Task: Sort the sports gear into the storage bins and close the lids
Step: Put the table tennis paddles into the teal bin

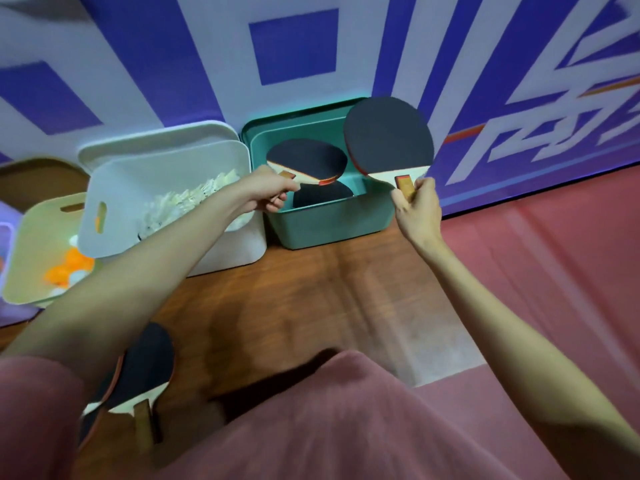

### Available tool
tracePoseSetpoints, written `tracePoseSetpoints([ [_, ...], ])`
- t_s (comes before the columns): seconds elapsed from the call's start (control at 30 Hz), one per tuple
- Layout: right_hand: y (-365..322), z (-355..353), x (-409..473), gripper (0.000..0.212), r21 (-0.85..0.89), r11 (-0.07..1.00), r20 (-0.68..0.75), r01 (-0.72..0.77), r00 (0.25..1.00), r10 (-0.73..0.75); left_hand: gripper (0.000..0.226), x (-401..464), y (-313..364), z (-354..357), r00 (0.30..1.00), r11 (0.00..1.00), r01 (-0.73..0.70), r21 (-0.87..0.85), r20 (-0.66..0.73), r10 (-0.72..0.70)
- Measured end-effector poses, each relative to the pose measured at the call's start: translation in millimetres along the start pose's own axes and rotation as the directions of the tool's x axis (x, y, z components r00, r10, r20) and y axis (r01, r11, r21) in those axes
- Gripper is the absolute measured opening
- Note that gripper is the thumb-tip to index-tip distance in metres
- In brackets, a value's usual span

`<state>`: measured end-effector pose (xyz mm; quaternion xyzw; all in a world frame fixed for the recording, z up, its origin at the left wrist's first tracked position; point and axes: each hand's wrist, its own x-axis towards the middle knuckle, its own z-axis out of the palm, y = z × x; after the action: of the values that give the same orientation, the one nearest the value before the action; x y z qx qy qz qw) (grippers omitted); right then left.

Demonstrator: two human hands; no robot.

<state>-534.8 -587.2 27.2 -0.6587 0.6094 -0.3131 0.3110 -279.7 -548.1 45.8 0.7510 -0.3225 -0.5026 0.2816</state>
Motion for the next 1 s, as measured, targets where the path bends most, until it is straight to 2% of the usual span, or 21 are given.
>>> tracePoseSetpoints([
  [0.13, -6, 1, 34, 0.028, -0.029, 0.999, 0.075, 0.025, 0.997, -0.023, 0.028, 38, 0, 12, 0.987, 0.99, 0.136, -0.044, 0.088, -0.132],
  [0.27, -11, 4, 72, 0.024, -0.131, 0.989, 0.18, 0.069, 0.983, -0.045, 0.025, 56, 6, 21, 0.962, 0.974, 0.223, 0.036, 0.151, -0.226],
  [0.37, -12, 10, 96, 0.032, -0.198, 0.971, 0.271, 0.133, 0.96, -0.076, 0.031, 67, 11, 26, 0.962, 0.967, 0.217, 0.134, 0.137, -0.235],
  [0.47, -14, 18, 115, 0.026, -0.268, 0.951, 0.339, 0.157, 0.939, -0.059, 0.034, 82, 9, 32, 0.956, 0.96, 0.232, 0.155, 0.143, -0.254],
  [0.6, -13, 32, 132, 0.035, -0.336, 0.92, 0.441, 0.203, 0.897, -0.036, 0.037, 103, -3, 41, 0.938, 0.939, 0.28, 0.2, 0.154, -0.312],
  [0.8, -9, 55, 147, 0.038, -0.384, 0.881, 0.556, 0.277, 0.831, -0.019, 0.028, 126, -20, 47, 0.933, 0.905, 0.288, 0.314, 0.119, -0.338],
  [0.87, -8, 67, 149, 0.033, -0.37, 0.884, 0.603, 0.288, 0.798, -0.008, 0.021, 129, -22, 44, 0.934, 0.868, 0.273, 0.416, 0.103, -0.343],
  [1.0, -3, 80, 153, 0.025, -0.335, 0.894, 0.655, 0.298, 0.756, -0.007, 0.03, 130, -20, 35, 0.92, 0.757, 0.232, 0.61, 0.115, -0.374],
])
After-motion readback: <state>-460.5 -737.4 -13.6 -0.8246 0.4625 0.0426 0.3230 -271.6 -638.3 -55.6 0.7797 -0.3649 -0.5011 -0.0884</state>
